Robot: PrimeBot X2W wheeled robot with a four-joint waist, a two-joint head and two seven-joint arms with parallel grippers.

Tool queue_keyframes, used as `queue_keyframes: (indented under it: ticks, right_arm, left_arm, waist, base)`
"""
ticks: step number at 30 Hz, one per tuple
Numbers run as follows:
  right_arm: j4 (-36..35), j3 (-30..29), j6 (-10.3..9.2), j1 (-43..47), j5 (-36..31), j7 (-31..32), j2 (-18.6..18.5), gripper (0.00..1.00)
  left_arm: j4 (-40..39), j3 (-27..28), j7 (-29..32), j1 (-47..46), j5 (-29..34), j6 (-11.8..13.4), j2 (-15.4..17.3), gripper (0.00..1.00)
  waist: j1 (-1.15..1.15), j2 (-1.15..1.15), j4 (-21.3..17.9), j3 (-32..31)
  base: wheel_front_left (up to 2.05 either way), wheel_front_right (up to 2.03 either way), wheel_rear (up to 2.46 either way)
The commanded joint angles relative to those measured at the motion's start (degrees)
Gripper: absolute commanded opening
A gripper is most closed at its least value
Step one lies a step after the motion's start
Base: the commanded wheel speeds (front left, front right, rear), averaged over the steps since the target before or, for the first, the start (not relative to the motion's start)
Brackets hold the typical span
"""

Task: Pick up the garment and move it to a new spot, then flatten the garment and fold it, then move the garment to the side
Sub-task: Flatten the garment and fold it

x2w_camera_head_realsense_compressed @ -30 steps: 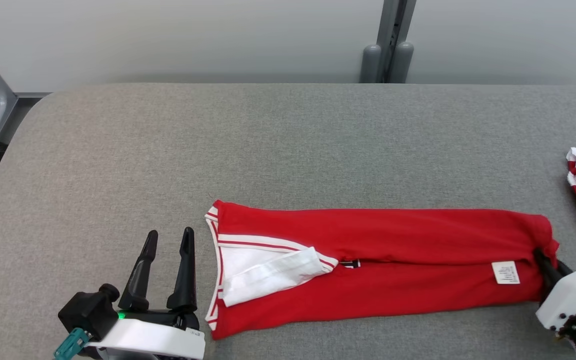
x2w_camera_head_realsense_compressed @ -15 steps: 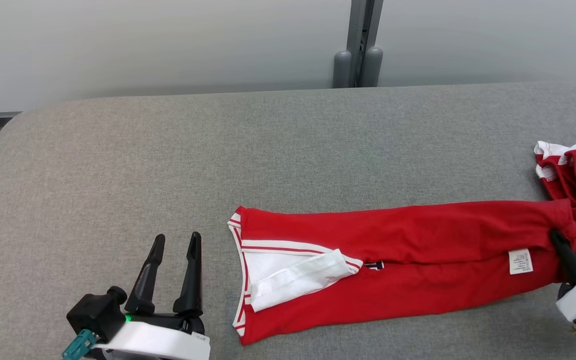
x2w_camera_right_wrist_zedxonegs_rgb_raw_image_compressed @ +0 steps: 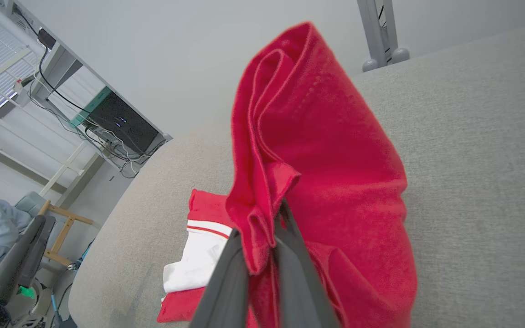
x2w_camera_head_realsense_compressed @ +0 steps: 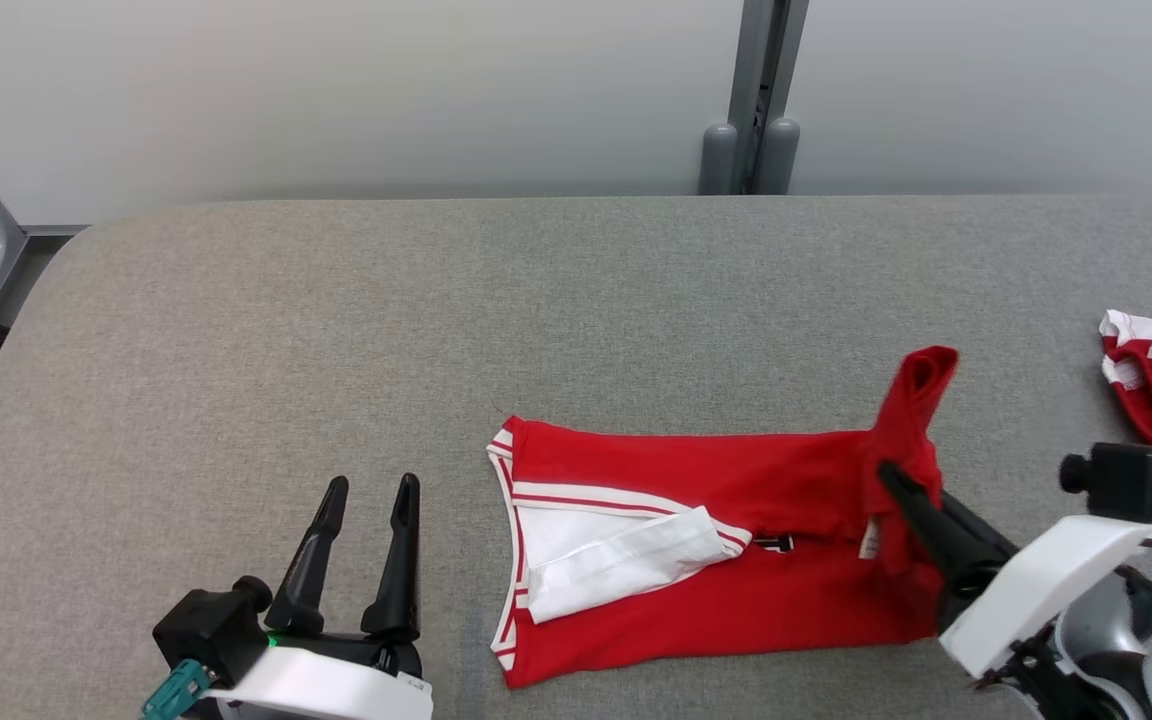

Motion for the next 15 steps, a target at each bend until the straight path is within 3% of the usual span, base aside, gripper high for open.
queue_keyframes:
  ticks: [1, 7, 15]
  right_arm:
    - [-0.3, 1.9, 0.04, -0.9, 1.0, 0.6, 0.8, 0.00]
    - [2.5, 7.8, 0.04, -3.0, 0.5, -1.0, 3.8, 0.00]
    - [12.8, 16.2, 0.04, -8.5, 0.2, -6.2, 6.7, 0.00]
  left_arm:
    - [0.1, -0.1, -0.1, 0.1, 0.0, -0.3, 0.2, 1.00]
    - [0.1, -0.5, 0.1, -0.3, -0.2, -0.3, 0.2, 1.00]
    - [-0.1, -0.8, 0.1, -1.3, -0.1, -0.2, 0.3, 1.00]
  waist:
    - [0.00, 0.00, 0.7, -0.3]
    - [0.00, 0.00, 2.3, -0.4]
    - [0.00, 0.00, 5.4, 0.4]
  base:
    - [0.00, 0.00, 0.00]
    - [0.00, 0.00, 0.00]
    - [0.00, 0.00, 0.00]
